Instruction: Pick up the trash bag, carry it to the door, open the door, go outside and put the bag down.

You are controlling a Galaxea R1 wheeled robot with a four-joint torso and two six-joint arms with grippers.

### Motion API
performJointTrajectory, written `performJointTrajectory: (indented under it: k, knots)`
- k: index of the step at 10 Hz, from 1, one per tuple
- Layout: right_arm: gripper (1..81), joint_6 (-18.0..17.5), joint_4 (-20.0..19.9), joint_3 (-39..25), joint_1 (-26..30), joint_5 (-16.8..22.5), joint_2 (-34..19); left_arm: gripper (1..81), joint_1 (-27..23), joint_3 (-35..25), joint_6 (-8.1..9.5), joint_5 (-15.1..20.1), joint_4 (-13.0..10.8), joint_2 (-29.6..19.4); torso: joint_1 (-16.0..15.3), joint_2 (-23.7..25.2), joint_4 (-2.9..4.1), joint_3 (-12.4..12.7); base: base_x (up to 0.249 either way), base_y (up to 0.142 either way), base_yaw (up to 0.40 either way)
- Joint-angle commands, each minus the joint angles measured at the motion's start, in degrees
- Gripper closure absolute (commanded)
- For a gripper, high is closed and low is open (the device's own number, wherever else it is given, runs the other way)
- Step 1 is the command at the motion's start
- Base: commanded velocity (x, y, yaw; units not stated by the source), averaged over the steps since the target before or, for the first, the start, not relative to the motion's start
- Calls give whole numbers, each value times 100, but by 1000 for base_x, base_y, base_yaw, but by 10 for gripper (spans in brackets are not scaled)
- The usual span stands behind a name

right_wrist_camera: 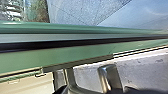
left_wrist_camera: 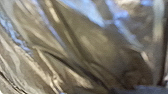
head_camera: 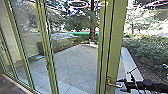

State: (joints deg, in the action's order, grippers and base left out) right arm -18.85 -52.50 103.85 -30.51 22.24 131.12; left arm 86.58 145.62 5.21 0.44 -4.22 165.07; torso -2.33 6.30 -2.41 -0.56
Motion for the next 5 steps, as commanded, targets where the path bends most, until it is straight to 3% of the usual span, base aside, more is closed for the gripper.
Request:
performJointTrajectory:
  k: [1,5]
  knots:
    - [10,-49,-234,249,831,273,206,811,-339,37,-11,290,44,-70,0,0,0,0,0,0,0]
    - [10,-295,-242,555,506,246,619,811,-330,46,-11,290,35,-44,0,-2,0,0,0,0,0]
